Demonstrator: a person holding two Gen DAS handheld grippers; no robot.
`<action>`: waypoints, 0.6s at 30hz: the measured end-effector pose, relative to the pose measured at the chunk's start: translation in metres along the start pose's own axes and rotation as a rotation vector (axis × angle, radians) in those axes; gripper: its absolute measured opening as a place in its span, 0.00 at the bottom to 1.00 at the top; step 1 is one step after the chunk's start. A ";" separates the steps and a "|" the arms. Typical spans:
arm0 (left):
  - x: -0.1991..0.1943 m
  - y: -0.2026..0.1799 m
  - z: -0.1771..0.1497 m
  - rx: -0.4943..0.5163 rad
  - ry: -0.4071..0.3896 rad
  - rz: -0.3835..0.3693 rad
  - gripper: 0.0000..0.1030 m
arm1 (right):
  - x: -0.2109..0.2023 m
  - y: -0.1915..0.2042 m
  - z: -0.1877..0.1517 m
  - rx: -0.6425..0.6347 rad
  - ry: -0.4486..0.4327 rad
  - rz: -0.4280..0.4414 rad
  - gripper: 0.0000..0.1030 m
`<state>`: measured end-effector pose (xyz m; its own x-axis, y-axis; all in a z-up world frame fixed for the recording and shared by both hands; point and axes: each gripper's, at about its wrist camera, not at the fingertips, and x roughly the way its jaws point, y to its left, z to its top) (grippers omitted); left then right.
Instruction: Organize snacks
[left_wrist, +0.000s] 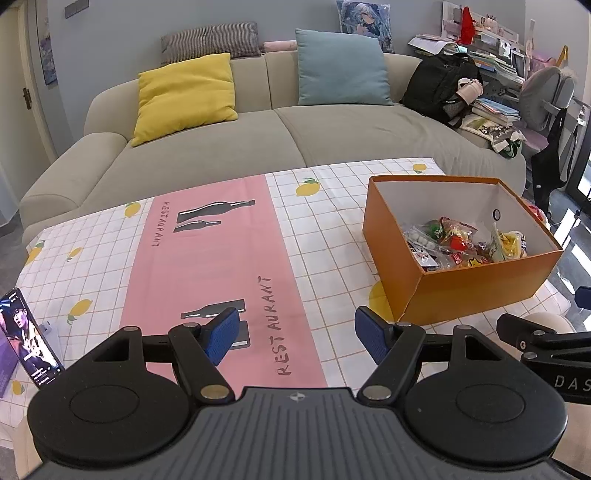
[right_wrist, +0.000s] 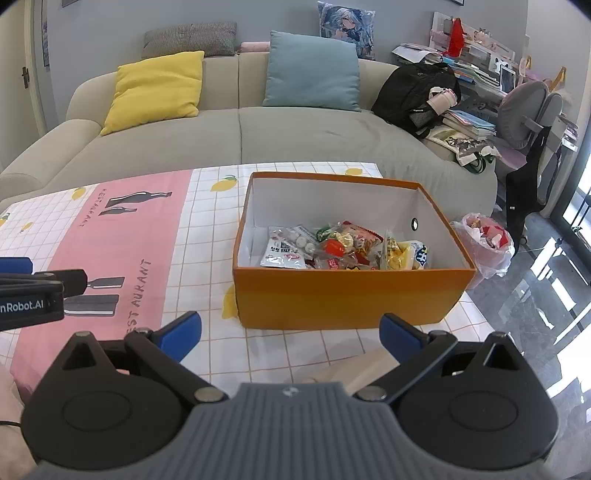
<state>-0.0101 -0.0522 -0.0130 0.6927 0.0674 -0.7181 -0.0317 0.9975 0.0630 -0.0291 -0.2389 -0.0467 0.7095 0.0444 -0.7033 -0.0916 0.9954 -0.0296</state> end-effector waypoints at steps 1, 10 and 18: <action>0.000 0.000 0.000 -0.001 0.000 0.001 0.81 | 0.000 0.000 0.000 0.000 0.000 0.001 0.97; -0.001 0.000 0.001 0.001 0.000 0.005 0.81 | -0.001 0.001 0.001 -0.005 0.002 0.006 0.97; 0.001 -0.002 0.001 0.006 0.004 0.003 0.81 | -0.001 0.000 0.001 0.002 0.009 0.006 0.97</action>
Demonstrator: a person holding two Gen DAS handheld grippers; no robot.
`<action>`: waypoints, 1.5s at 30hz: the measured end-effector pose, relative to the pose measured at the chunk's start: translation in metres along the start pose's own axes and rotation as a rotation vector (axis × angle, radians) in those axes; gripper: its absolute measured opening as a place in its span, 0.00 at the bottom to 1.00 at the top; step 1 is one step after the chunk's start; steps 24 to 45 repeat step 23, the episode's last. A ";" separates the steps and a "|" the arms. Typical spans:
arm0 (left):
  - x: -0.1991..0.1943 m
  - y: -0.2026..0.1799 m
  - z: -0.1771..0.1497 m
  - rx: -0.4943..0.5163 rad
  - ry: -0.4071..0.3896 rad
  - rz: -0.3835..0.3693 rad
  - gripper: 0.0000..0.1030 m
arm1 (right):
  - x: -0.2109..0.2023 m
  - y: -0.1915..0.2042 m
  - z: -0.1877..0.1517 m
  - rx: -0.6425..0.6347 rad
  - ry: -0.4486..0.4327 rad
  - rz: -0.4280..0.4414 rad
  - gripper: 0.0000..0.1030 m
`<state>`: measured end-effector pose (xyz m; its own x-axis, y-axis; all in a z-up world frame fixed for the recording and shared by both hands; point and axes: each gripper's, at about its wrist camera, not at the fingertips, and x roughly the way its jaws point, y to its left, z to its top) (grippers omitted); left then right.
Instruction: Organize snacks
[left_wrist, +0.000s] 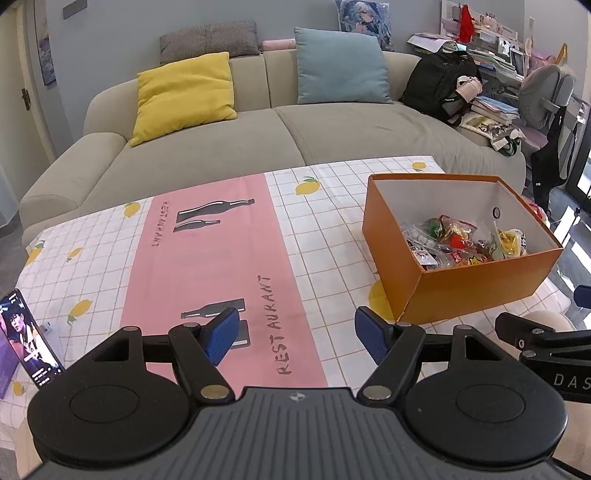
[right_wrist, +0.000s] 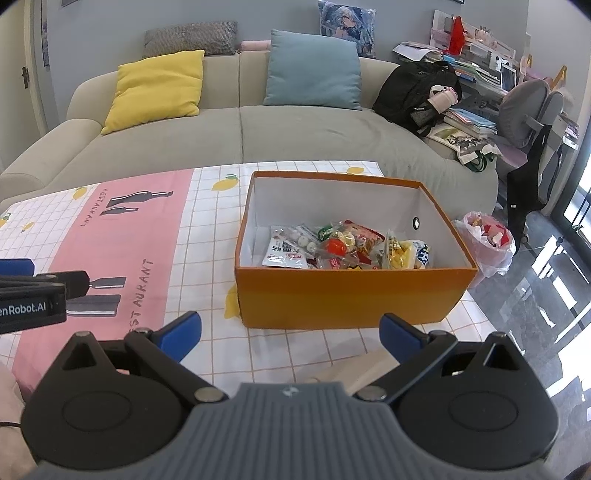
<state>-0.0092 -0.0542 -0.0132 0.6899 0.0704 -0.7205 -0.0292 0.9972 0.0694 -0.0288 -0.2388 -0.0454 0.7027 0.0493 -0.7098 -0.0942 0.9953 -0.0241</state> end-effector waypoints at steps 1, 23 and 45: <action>0.000 -0.001 0.000 0.004 -0.002 0.001 0.81 | 0.000 0.000 0.000 0.002 0.002 0.001 0.97; -0.004 -0.003 -0.002 0.006 -0.016 -0.006 0.81 | 0.004 -0.001 -0.001 0.008 0.028 0.007 0.97; -0.004 -0.003 -0.002 0.006 -0.016 -0.006 0.81 | 0.004 -0.001 -0.001 0.008 0.028 0.007 0.97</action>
